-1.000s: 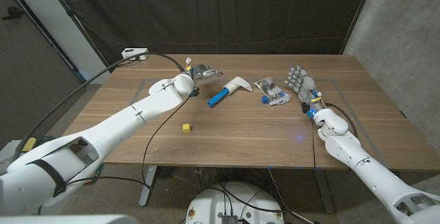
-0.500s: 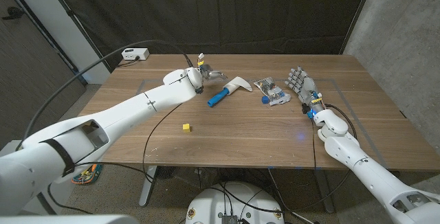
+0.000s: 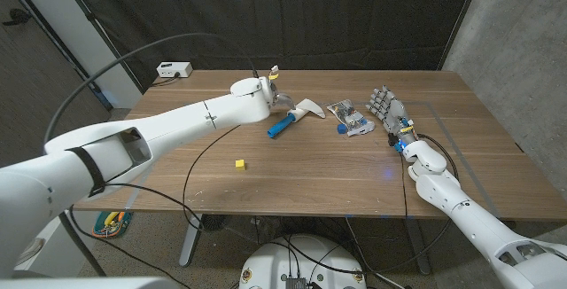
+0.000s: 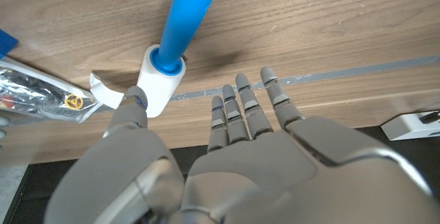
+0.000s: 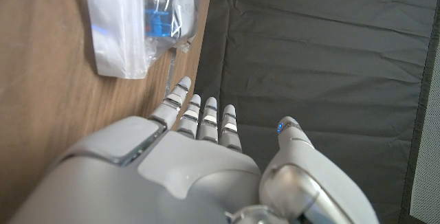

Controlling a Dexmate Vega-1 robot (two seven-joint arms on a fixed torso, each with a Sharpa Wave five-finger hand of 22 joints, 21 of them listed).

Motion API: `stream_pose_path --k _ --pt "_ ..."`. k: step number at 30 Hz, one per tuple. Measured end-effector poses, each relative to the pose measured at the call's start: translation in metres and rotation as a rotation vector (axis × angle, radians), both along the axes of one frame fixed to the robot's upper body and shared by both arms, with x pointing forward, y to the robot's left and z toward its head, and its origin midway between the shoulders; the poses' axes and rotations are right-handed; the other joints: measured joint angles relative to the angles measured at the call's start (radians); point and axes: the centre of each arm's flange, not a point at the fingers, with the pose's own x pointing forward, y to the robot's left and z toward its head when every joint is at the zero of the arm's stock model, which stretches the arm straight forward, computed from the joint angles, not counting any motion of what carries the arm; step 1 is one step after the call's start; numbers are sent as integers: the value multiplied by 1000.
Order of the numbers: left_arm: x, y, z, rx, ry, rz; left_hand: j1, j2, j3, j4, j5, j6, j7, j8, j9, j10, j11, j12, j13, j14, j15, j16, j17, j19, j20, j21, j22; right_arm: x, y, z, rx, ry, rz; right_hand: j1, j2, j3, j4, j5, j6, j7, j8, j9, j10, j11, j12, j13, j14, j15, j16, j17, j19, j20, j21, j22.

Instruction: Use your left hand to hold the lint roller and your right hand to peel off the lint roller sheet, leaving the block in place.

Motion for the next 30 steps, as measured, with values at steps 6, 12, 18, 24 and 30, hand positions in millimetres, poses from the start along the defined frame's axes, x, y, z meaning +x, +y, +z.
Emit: stream_pose_path --k 6,12,18,24,30 --pt "-3 -15 3 80 25 36 15 15 0 0 0 14 3 3 0 12 -6 7 5 19 -5 15 10 17 2 8 0 1 -1 -1 3 -2 5 0 0 0 0 0 0 0 0 0 0 0 3 0 1 1 2 0 0 0 0 0" --pt "-4 -27 3 148 52 80 19 19 -2 2 0 19 -2 3 5 25 -7 14 5 28 -10 19 18 29 1 9 0 3 -2 -2 5 -3 6 -9 -1 0 0 0 0 0 0 0 0 0 3 0 5 5 8 0 0 0 0 0" --pt "-4 -38 1 195 86 115 2 27 -18 18 -13 26 5 -6 5 43 0 34 14 74 -14 41 33 120 24 44 0 6 -4 -3 10 -2 6 -9 -1 0 0 0 0 0 0 0 7 3 3 0 5 5 8 0 0 0 0 0" --pt "-1 -48 1 242 115 155 -7 26 -18 18 -14 31 9 -10 5 51 6 41 19 93 -18 49 33 172 24 62 0 10 -6 -4 12 -3 11 -9 -1 0 0 0 0 0 0 0 11 0 3 0 5 5 8 0 0 0 0 0" --pt "2 -55 1 274 129 192 -1 31 -18 18 -17 62 5 -10 5 66 -2 51 23 109 -16 49 33 189 21 63 -3 13 -9 -4 16 -3 12 -9 -1 0 0 0 3 -4 0 0 11 0 3 0 9 9 8 0 0 0 0 0"
